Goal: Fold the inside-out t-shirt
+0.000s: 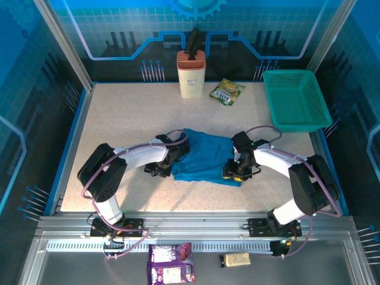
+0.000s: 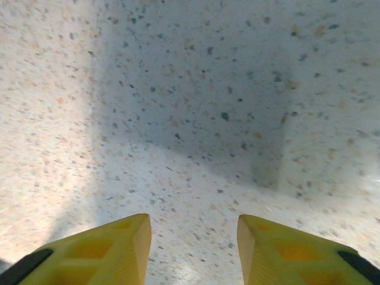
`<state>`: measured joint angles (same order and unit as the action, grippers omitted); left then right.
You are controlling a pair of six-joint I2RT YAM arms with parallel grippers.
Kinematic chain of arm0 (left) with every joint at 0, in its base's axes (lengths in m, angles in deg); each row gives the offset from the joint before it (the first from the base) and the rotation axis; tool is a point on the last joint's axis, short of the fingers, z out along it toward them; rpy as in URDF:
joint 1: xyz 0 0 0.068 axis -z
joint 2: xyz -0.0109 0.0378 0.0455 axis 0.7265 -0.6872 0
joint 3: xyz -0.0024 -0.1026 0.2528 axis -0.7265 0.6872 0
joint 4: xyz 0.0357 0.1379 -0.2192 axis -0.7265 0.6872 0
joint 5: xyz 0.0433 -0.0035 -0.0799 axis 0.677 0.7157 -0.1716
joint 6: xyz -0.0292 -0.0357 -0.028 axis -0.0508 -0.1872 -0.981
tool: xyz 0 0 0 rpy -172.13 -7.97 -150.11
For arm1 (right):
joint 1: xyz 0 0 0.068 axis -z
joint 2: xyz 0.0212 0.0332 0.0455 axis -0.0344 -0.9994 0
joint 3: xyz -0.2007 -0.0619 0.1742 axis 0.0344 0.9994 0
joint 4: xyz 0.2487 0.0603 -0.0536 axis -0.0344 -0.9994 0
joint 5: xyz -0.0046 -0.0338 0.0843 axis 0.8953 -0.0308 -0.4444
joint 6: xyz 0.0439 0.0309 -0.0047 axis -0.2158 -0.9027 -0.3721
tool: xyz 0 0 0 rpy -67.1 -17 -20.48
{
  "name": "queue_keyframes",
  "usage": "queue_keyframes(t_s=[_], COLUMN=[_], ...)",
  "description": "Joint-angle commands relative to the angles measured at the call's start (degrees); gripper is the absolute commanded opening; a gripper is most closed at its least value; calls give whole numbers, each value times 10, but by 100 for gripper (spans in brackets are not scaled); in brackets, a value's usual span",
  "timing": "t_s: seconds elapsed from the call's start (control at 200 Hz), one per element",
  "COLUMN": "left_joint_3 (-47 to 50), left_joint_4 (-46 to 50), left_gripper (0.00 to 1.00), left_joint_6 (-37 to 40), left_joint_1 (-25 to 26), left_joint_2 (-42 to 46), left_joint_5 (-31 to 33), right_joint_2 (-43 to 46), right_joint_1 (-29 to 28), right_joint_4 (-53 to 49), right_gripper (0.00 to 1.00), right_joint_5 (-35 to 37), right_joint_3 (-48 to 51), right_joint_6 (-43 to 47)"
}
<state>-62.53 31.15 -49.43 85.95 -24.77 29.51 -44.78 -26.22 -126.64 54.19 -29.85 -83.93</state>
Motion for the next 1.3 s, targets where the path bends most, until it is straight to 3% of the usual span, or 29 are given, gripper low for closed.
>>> queue_keyframes(t_s=[0.0, 0.085, 0.165, 0.265, 0.37, 0.485, 0.871, 1.066, 1.296], left_joint_3=[15, 4, -42, -98, -105, -102, -95, -101, -99], left_joint_4=[-77, -108, -81, -47, -77, -102, -67, -27, -14], left_gripper=[41, 40, 39, 30, 20, 16, 21, 26, 26], left_joint_6=[-8, -30, -32, -27, -32, -44, -52, -53, -58], left_joint_1=[-13, -8, 21, 53, 67, 74, 83, 83, 82], left_joint_2=[73, 92, 73, 30, 4, -18, -85, -92, -91], left_joint_5=[-115, -155, -122, -108, -144, -169, -101, -48, -40], right_joint_2=[39, 60, 74, 71, 57, 33, -58, -65, -68], right_joint_1=[12, 20, 26, 27, 23, 21, 22, 23, 24], right_joint_4=[-38, -55, -62, -51, 2, 33, 81, 83, 82], right_gripper=[45, 45, 45, 44, 42, 41, 42, 43, 42], right_joint_5=[4, 4, 1, -27, -101, -120, -112, -110, -108], right_joint_3=[-24, -34, -40, -44, -30, -22, 0, 8, 13], right_joint_6=[9, 12, 13, 17, 12, 3, 8, 12, 15])
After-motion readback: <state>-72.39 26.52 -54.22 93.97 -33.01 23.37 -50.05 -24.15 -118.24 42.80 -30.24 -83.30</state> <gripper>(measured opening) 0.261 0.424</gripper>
